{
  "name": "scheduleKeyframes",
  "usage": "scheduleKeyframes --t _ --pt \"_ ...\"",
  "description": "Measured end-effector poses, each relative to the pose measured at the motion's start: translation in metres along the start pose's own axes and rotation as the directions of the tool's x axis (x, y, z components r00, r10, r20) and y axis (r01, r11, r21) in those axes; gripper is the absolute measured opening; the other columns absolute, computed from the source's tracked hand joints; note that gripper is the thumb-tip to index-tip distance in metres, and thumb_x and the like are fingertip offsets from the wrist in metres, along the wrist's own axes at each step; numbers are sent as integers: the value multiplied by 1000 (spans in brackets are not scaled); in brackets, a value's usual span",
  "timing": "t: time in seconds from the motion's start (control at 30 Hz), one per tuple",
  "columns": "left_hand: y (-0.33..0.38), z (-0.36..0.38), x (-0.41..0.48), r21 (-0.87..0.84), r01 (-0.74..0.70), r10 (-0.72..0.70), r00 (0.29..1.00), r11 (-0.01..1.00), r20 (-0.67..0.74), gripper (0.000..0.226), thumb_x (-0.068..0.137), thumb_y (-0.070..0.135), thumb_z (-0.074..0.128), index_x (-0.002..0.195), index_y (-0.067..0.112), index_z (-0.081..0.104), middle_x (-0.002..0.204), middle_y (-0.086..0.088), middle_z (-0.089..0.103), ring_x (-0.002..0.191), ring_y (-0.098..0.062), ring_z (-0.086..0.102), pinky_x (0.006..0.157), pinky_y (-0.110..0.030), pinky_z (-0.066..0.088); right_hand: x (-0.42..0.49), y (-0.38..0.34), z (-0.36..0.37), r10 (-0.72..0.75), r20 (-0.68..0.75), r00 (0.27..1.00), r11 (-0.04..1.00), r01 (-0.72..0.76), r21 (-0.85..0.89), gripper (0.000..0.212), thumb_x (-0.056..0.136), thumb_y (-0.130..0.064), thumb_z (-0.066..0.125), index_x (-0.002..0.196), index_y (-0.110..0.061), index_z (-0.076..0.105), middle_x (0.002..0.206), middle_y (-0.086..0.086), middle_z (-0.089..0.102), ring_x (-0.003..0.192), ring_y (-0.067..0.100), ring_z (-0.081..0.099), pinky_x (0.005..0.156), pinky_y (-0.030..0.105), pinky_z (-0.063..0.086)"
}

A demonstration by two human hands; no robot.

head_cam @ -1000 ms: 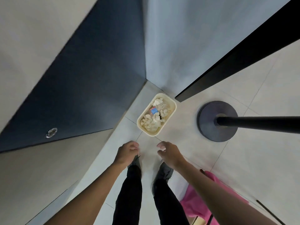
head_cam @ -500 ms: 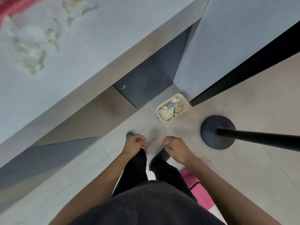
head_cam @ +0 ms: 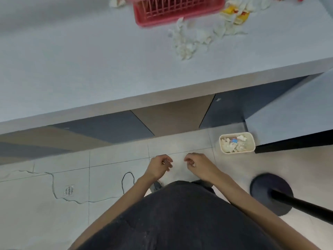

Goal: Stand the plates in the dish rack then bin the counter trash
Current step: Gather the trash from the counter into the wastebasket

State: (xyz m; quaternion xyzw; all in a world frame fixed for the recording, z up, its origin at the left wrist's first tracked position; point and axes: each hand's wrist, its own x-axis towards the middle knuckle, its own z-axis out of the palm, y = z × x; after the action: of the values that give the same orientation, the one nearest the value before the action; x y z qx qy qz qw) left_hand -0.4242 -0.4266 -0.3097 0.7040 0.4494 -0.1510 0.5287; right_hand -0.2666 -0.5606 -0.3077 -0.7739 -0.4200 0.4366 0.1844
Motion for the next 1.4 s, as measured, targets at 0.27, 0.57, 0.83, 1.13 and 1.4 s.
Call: scheduleKeyframes --t 0.27,0.57,0.83,1.13,1.4 --pt "-67 -87 -47 -52 -95 84 979 994 -185 20 93 7 52 99 17 68 92 1 73 76 -4 64 65 -9 46 24 -98 50 -100 77 992 986 109 -130 27 94 -15 49 116 -17 65 100 -3 63 92 13 59 87 29 50" --pt "-71 -200 -58 -51 -289 248 888 956 -387 15 95 14 59 100 24 68 92 7 71 87 -8 65 74 -15 49 57 -190 26 -249 -169 954 964 227 -138 32 94 -13 53 125 -19 58 113 -4 59 98 8 55 81 16 39" --pt "-15 -279 -32 -29 -449 393 810 893 -436 12 97 20 59 105 22 68 97 8 68 90 -4 63 72 -7 44 96 -249 -43 -311 -262 914 944 266 -193 34 97 -16 50 131 -17 54 122 -3 56 107 7 51 96 25 42" --pt "68 -356 41 132 -478 484 760 868 -434 15 96 17 58 105 20 68 97 9 70 86 -8 65 67 -8 45 187 -273 -124 -241 -319 917 960 178 -215 42 100 -23 48 141 -16 47 143 2 44 132 20 41 107 28 32" --pt "146 -404 121 194 -447 486 773 873 -406 13 96 14 58 103 15 69 99 4 69 70 1 62 61 -6 43 281 -292 -195 -93 -245 965 978 43 -205 53 97 -26 50 148 -14 38 151 14 31 138 31 32 110 39 31"
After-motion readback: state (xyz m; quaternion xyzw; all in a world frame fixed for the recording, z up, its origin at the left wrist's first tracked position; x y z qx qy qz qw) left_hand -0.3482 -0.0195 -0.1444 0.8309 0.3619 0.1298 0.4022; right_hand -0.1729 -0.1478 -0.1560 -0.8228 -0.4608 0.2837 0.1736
